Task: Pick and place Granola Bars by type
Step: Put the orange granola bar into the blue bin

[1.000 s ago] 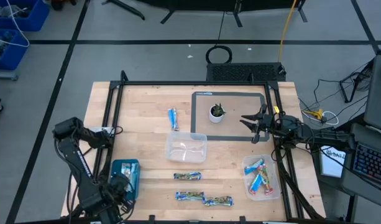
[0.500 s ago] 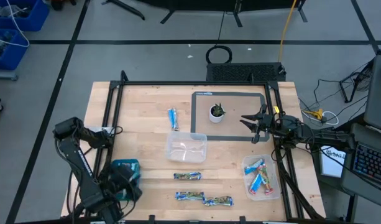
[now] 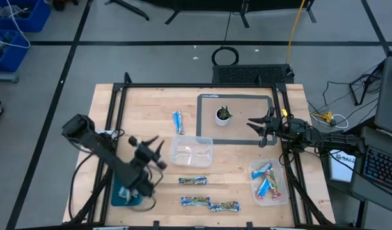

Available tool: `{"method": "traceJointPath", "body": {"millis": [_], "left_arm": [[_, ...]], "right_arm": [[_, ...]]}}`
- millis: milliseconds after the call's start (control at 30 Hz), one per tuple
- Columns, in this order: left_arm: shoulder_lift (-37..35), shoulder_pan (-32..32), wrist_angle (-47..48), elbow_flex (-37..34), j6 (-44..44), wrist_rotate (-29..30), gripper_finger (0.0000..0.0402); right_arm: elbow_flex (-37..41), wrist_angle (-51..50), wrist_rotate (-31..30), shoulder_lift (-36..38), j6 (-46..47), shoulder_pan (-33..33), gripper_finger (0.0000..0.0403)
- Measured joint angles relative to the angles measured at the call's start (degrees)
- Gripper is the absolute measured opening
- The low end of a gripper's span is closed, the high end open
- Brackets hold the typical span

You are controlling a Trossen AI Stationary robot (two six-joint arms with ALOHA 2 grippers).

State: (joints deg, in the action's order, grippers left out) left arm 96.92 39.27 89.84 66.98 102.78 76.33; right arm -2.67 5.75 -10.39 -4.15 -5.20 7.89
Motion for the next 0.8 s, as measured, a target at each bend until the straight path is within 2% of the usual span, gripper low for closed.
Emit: {"method": "traceJointPath", "body": {"millis": [133,267,567,800], "left_arm": [[-3.4,-5.3,-3.2,-7.5,2.0,-0.1,0.0131],[-10.2,-7.2,-8.9,-15.4,1.7,2.7,0.0131],[-28.5,-5.5,-23.9,-30.3,-4.0,9.9,0.0131],[-34.2,-3.4,-29.8,-34.5,-7.1,11.2,0.0131]], "right_arm": [[0.0,0.0,0.0,0.0,0.0,0.0,0.0082],[0.0,0.0,0.0,0.0,0.0,0.0,0.0082],[0.0,0.0,0.0,0.0,0.0,0.0,0.0082],[0.0,0.0,0.0,0.0,0.0,0.0,0.0082]]}}
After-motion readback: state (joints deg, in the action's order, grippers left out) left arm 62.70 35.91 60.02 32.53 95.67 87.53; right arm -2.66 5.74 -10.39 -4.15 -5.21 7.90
